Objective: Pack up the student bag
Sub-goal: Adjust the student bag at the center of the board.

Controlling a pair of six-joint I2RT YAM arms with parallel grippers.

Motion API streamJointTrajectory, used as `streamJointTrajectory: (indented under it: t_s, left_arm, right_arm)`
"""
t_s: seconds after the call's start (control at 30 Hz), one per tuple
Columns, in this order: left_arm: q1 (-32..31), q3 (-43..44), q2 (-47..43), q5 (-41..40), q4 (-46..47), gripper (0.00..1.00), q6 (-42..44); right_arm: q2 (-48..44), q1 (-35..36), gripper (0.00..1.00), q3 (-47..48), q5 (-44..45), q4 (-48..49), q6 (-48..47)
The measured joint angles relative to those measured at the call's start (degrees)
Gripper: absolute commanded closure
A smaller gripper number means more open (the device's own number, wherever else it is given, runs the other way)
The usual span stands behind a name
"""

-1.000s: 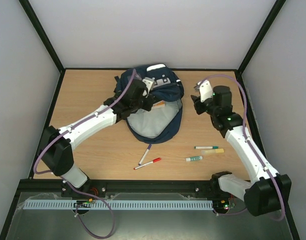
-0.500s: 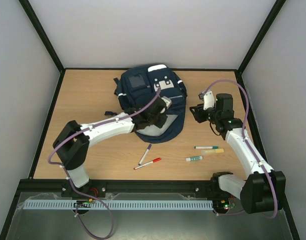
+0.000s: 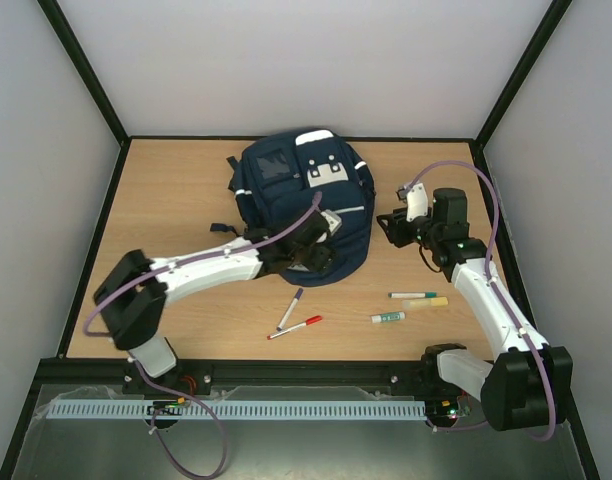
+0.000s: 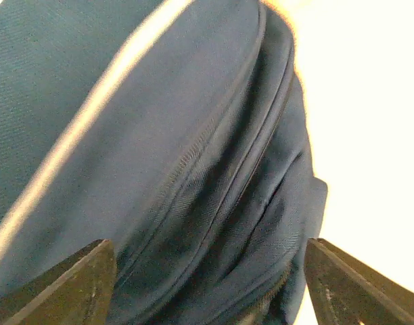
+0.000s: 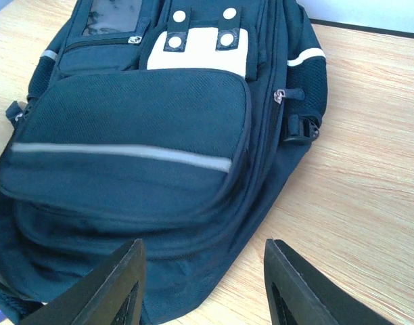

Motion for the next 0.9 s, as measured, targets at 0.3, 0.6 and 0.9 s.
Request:
streamJointTrajectory:
  t_s: [0.3, 0.6, 0.9]
  left_arm:
    - [4.9, -9.88, -18.97, 9.53, 3.98, 0.15, -3.08]
    - [28.98, -26.93, -24.28, 11.02, 7.19, 0.27, -22.08]
    - [36.13, -38.97, -21.14, 20.57, 15.63, 0.33, -32.22]
  right_arm:
    - [0.11, 0.0, 0.49, 0.0, -2.64, -0.66, -1.05]
    - [0.13, 0.0, 0.48, 0.0, -4.57, -1.07, -2.16]
    - [0.81, 0.0, 0.47, 0.0, -5.9, -1.51, -3.17]
